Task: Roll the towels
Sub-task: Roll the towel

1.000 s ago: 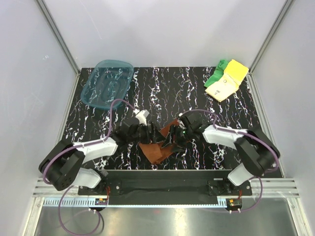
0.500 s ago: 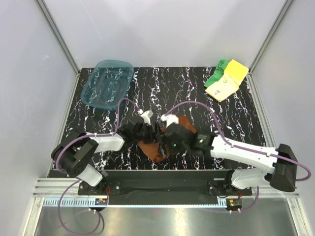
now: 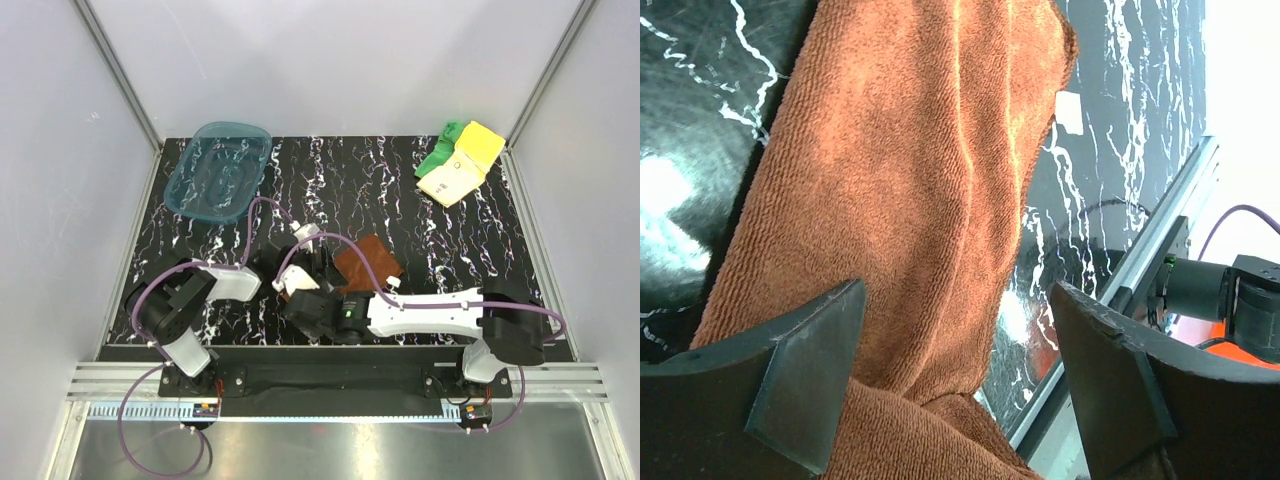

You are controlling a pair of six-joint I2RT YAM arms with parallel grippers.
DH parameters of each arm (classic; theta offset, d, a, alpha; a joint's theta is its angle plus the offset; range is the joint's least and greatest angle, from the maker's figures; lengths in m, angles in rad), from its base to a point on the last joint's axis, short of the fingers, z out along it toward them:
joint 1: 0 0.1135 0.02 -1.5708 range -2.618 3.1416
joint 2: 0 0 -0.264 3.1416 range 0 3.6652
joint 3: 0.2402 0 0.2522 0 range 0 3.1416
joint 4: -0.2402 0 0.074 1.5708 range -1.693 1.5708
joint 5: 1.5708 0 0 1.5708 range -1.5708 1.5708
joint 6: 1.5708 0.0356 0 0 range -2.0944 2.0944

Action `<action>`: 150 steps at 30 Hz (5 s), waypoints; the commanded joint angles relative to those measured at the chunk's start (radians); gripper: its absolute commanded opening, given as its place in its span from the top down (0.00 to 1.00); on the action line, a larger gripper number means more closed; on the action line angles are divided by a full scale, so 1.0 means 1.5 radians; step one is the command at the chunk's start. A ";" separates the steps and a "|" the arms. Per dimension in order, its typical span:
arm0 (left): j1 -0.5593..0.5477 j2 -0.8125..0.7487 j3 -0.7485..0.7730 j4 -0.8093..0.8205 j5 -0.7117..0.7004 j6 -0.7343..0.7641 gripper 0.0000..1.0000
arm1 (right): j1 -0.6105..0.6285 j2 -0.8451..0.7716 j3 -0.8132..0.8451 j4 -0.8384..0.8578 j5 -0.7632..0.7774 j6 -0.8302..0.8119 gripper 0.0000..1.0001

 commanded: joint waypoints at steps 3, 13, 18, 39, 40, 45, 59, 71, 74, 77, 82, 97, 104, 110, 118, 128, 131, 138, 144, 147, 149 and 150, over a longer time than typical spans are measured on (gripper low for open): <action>0.001 0.024 0.012 0.020 0.017 0.004 0.19 | 0.023 0.020 0.052 0.079 0.025 -0.078 0.25; 0.004 0.036 0.017 0.019 0.030 0.005 0.20 | 0.030 0.088 0.068 0.081 0.029 -0.080 0.23; 0.025 0.049 0.004 0.069 0.076 -0.019 0.20 | 0.030 0.122 0.051 0.073 0.118 -0.085 0.22; 0.046 0.042 0.003 0.058 0.084 -0.015 0.20 | 0.067 0.083 -0.059 0.067 0.104 0.028 0.28; 0.046 0.039 0.004 0.054 0.079 -0.013 0.20 | 0.069 0.087 -0.059 0.064 0.104 0.036 0.29; 0.046 0.031 0.010 0.042 0.080 -0.011 0.20 | 0.075 0.109 -0.065 0.072 0.111 0.054 0.34; 0.075 -0.120 0.065 -0.144 0.040 0.047 0.17 | 0.036 0.098 -0.079 0.110 0.068 0.075 0.80; 0.148 -0.276 0.071 -0.330 -0.042 0.102 0.16 | -0.086 -0.003 -0.140 0.222 -0.149 0.108 0.81; 0.148 -0.310 0.062 -0.346 -0.055 0.093 0.16 | -0.118 -0.009 -0.159 0.255 -0.204 0.113 0.81; 0.148 -0.332 0.054 -0.363 -0.074 0.090 0.16 | -0.169 -0.031 -0.193 0.342 -0.323 0.137 0.81; 0.148 -0.354 0.037 -0.375 -0.087 0.087 0.16 | -0.268 -0.038 -0.252 0.448 -0.465 0.199 0.82; 0.148 -0.365 0.003 -0.352 -0.077 0.080 0.17 | -0.418 0.152 -0.370 0.979 -0.744 0.499 0.85; 0.148 -0.357 -0.004 -0.338 -0.071 0.080 0.17 | -0.425 0.300 -0.394 1.312 -0.770 0.640 0.85; 0.145 -0.320 -0.026 -0.302 -0.050 0.066 0.18 | -0.425 0.296 -0.399 1.355 -0.769 0.661 0.85; 0.139 -0.340 -0.027 -0.311 -0.084 0.064 0.19 | -0.420 0.301 -0.370 1.368 -0.769 0.674 0.84; 0.119 -0.267 -0.040 -0.242 -0.077 0.050 0.19 | -0.413 0.286 -0.343 1.367 -0.782 0.672 0.84; 0.114 -0.231 -0.036 -0.217 -0.082 0.045 0.21 | -0.413 0.282 -0.351 1.367 -0.785 0.668 0.84; 0.104 -0.160 0.010 -0.247 -0.096 0.053 0.33 | -0.411 0.261 -0.367 1.366 -0.794 0.652 0.84; 0.097 -0.198 0.032 -0.354 -0.169 0.072 0.15 | -0.411 0.264 -0.380 1.368 -0.782 0.639 0.85; 0.097 -0.214 0.022 -0.372 -0.172 0.058 0.05 | -0.410 0.257 -0.380 1.368 -0.775 0.634 0.85; 0.096 -0.217 0.001 -0.347 -0.167 0.041 0.05 | -0.410 0.249 -0.377 1.368 -0.774 0.634 0.85; 0.094 -0.216 -0.006 -0.337 -0.166 0.036 0.05 | -0.410 0.248 -0.371 1.368 -0.773 0.634 0.85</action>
